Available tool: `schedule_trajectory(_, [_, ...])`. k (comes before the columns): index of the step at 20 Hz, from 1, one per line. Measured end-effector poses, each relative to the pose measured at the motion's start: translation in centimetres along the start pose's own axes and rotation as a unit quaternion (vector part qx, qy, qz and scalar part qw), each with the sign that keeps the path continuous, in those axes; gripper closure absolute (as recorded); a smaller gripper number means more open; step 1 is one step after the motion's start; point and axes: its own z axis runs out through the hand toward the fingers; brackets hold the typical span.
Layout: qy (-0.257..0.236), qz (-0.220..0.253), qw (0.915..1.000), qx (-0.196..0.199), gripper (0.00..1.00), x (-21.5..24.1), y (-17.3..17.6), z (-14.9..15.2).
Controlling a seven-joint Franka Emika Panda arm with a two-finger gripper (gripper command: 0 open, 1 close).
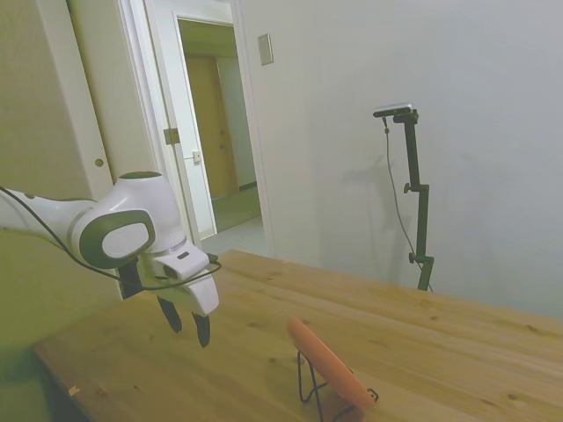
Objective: Unload the plate
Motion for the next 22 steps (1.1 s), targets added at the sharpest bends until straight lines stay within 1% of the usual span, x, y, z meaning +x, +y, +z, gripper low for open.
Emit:
schedule_trajectory(3, [-0.002,0.005,1.0000,0.001,0.00,0.4,0.2,-0.2])
schedule_trajectory(4, [-0.005,0.013,0.9999,0.003,0.00,1.1,0.5,-0.9])
schedule_trajectory(7, [-0.015,0.038,0.9991,0.009,0.00,4.2,1.5,-4.9])
schedule_trajectory(10, [-0.019,0.048,0.9987,0.003,0.00,7.4,2.6,-9.0])
schedule_trajectory(13, [-0.014,0.055,0.9984,-0.004,0.00,10.9,4.5,-12.5])
schedule_trajectory(15, [-0.017,0.045,0.9988,-0.007,0.00,13.7,5.5,-14.1])
schedule_trajectory(16, [-0.019,0.039,0.9990,-0.008,0.00,13.7,5.4,-14.1])
schedule_trajectory(19, [-0.036,-0.012,0.9992,-0.015,0.00,14.3,5.7,-14.3])
schedule_trajectory(22, [-0.042,-0.036,0.9983,-0.019,0.00,17.3,7.5,-15.4])
